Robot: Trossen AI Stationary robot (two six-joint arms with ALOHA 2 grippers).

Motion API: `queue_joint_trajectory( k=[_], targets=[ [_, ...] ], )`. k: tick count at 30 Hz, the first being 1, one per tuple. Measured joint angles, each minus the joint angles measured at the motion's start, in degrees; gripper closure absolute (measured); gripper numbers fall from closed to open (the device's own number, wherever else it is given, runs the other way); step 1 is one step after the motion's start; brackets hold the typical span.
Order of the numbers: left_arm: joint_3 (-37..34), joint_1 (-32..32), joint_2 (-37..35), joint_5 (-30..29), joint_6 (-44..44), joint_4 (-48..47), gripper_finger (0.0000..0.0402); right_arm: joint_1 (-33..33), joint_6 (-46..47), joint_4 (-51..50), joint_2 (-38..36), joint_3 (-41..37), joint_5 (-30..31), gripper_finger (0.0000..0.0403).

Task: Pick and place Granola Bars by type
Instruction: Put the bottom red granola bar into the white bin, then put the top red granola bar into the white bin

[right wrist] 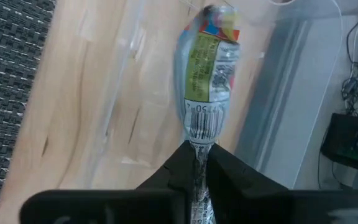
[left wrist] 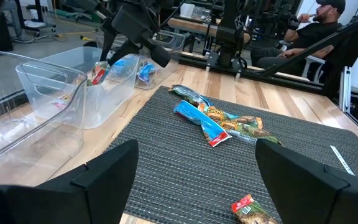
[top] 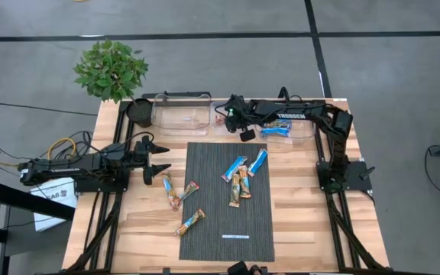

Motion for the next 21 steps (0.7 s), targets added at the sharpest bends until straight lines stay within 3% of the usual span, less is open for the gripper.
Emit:
queue_joint_trajectory(
  k=[10,21],
  targets=[
    [0.0,0.0,0.0,0.0,0.0,0.0,0.0084,0.0,0.2,0.1,0.0,0.0,0.2,0.0307],
    [0.0,0.0,0.0,0.0,0.0,0.0,0.0084,0.1,0.6,0.1,-0.1,0.0,0.3,0.03]
  ],
)
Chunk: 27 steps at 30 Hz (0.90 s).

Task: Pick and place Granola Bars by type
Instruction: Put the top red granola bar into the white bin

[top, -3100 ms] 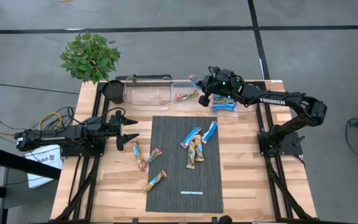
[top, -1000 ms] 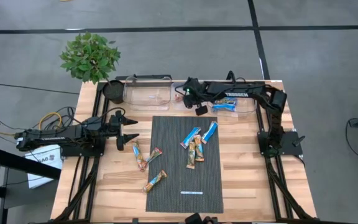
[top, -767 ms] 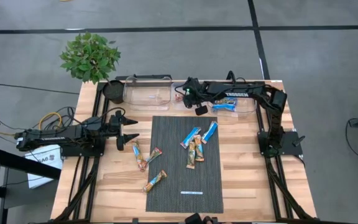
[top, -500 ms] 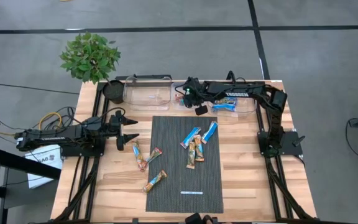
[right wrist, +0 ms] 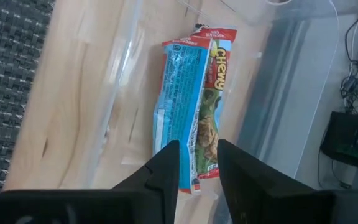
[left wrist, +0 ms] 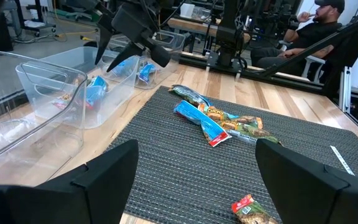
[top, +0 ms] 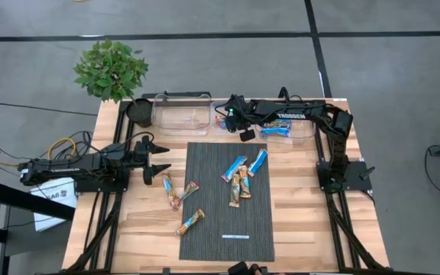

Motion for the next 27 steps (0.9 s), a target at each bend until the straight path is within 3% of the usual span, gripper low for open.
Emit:
queue_joint_trajectory(
  k=[7,17,27],
  targets=[
    [0.0,0.0,0.0,0.0,0.0,0.0,0.0084,0.0,4.9,0.0,-0.7,0.0,0.0,0.03],
    [0.0,0.0,0.0,0.0,0.0,0.0,0.0084,1.9,11.9,-2.8,-7.4,0.0,-1.4,0.03],
    [0.0,0.0,0.0,0.0,0.0,0.0,0.0084,8.0,26.8,-15.7,-14.9,0.0,-14.3,0.03]
  ],
)
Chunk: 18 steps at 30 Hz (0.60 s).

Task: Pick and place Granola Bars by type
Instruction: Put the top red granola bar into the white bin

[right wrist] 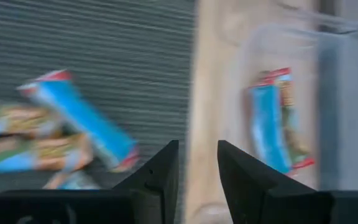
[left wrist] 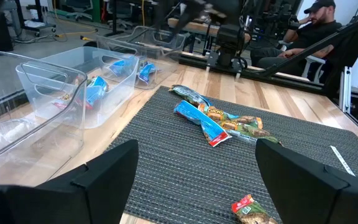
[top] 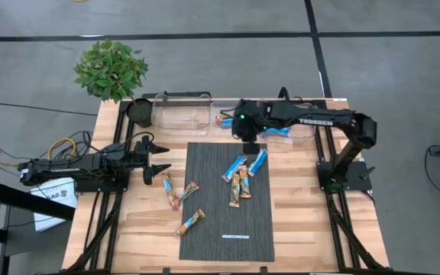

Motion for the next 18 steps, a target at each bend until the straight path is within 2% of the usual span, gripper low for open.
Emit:
queue_joint_trajectory(
  k=[5,9,18],
  targets=[
    [0.0,0.0,0.0,0.0,0.0,0.0,0.0084,4.5,1.2,-6.3,-2.2,0.0,-2.3,0.0301],
    [0.0,0.0,0.0,0.0,0.0,0.0,0.0084,8.1,-1.7,-10.5,-2.2,0.0,-2.3,0.0301],
    [0.0,0.0,0.0,0.0,0.0,0.0,0.0084,13.8,-7.8,-10.6,1.2,0.0,-2.3,0.0301]
  ],
)
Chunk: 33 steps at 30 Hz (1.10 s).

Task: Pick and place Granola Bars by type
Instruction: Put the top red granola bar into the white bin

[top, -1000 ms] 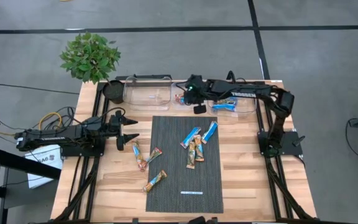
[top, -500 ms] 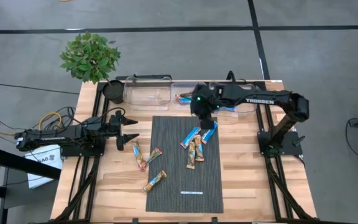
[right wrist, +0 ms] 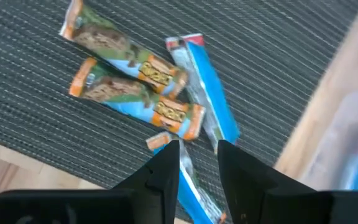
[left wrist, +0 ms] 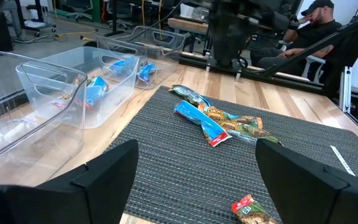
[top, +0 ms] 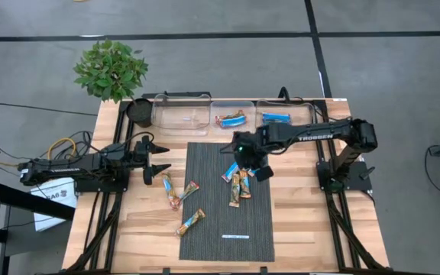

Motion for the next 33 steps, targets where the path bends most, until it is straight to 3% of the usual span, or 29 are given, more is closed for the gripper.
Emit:
queue_joint_trajectory(
  k=[10,16,21,33],
  targets=[
    [0.0,0.0,0.0,0.0,0.0,0.0,0.0084,3.9,-3.9,4.4,2.6,0.0,0.4,0.0301],
    [0.0,0.0,0.0,0.0,0.0,0.0,0.0084,4.3,-4.2,8.0,6.1,0.1,5.4,0.0301],
    [0.0,0.0,0.0,0.0,0.0,0.0,0.0084,3.6,-5.1,12.2,8.7,-2.0,6.3,0.0297],
    [0.0,0.0,0.0,0.0,0.0,0.1,0.0084,2.5,-8.0,15.6,12.0,-2.1,9.3,0.0194]
  ],
)
